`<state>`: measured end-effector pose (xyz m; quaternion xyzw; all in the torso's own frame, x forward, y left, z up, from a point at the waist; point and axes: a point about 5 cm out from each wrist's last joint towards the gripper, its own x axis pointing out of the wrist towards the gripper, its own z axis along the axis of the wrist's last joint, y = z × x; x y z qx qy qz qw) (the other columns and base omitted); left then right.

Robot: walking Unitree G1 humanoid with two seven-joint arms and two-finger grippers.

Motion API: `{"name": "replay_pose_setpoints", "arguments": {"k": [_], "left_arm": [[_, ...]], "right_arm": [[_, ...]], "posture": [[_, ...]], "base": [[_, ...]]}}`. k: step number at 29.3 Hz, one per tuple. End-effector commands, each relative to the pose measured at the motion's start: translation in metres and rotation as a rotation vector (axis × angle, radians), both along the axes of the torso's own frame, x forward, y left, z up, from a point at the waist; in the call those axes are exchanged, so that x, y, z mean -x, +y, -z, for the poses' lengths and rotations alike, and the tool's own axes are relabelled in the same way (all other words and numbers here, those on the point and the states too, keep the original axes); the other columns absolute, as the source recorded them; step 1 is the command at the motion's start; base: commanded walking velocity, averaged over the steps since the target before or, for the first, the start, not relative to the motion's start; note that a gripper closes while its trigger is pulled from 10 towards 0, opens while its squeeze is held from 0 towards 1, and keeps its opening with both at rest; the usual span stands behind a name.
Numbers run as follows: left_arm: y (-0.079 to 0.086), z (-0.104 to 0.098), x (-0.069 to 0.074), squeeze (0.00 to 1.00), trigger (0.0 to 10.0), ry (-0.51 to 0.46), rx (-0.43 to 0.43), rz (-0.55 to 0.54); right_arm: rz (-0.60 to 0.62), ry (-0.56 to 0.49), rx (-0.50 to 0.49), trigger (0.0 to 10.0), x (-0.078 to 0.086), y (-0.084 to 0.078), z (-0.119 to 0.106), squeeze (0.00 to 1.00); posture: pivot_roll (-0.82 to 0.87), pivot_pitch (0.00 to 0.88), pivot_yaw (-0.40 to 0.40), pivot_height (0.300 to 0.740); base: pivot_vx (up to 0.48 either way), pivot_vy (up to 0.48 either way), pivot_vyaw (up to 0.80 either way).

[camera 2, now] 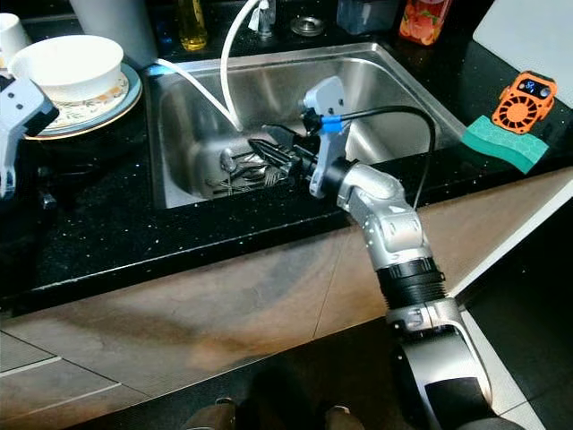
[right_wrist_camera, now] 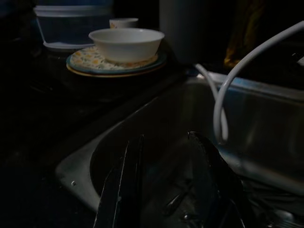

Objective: Kitchen organization

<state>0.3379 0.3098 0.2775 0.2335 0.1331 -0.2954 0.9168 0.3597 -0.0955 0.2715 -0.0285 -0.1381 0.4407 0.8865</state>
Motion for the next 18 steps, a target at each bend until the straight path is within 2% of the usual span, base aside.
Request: {"name": "replay_pose_setpoints", "arguments": {"k": [1,5,6,8,9,10,11,13,16,17,18], "left_arm": [[-0.003,0.02,-0.004,0.0,0.0,0.07,0.041,-0.023],[-0.012,0.007,-0.01,0.0,0.0,0.013,0.142,-0.01],[-0.012,0.007,-0.01,0.0,0.0,0.013,0.142,-0.01],[-0.033,-0.012,-0.02,0.0,0.0,-0.061,0.247,0.041],[-0.042,-0.017,-0.024,0.0,0.0,-0.084,0.265,0.061],[-0.051,-0.021,-0.027,0.0,10.0,-0.109,0.272,0.079],[-0.051,-0.021,-0.027,0.0,10.0,-0.109,0.272,0.079],[-0.067,-0.028,-0.034,0.0,10.0,-0.149,0.292,0.105],[-0.103,-0.041,-0.045,0.0,10.0,-0.211,0.33,0.164],[-0.119,-0.047,-0.05,0.0,10.0,-0.231,0.352,0.193],[-0.119,-0.047,-0.05,0.0,10.0,-0.231,0.352,0.193]], "right_arm": [[0.017,-0.006,-0.02,10.0,0.002,-0.006,-0.001,0.0],[0.029,-0.012,-0.033,10.0,0.002,-0.01,-0.004,0.0],[0.029,-0.012,-0.033,10.0,0.002,-0.01,-0.004,0.0],[0.035,-0.013,-0.039,10.0,0.003,-0.013,-0.004,0.0],[0.034,-0.013,-0.041,10.0,0.004,-0.013,-0.004,0.0],[0.033,-0.014,-0.042,10.0,0.004,-0.013,-0.005,0.0],[0.033,-0.014,-0.042,10.0,0.004,-0.013,-0.005,0.0],[0.029,-0.015,-0.046,10.0,0.005,-0.012,-0.005,0.0],[0.021,-0.02,-0.054,10.0,0.007,-0.009,-0.007,0.0],[0.02,-0.023,-0.056,10.0,0.008,-0.009,-0.007,0.0],[0.02,-0.023,-0.056,10.0,0.008,-0.009,-0.007,0.0]], "posture": [[0.14,0.151,0.001,0.74],[0.14,0.151,-0.005,0.74],[0.14,0.151,-0.005,0.74],[0.14,0.151,-0.01,0.74],[0.13,0.151,-0.013,0.74],[0.13,0.15,-0.014,0.74],[0.13,0.15,-0.014,0.74],[0.13,0.15,-0.014,0.74],[0.13,0.152,-0.016,0.74],[0.12,0.154,-0.017,0.74],[0.12,0.154,-0.017,0.74]], "base": [[0.0,0.0,0.0],[0.0,0.0,0.0],[0.0,0.0,0.0],[0.0,0.0,0.0],[0.0,0.0,0.0],[0.0,0.0,0.0],[0.0,0.0,0.0],[0.0,0.0,0.0],[0.0,0.0,0.0],[0.0,0.0,0.0],[0.0,0.0,0.0]]}}
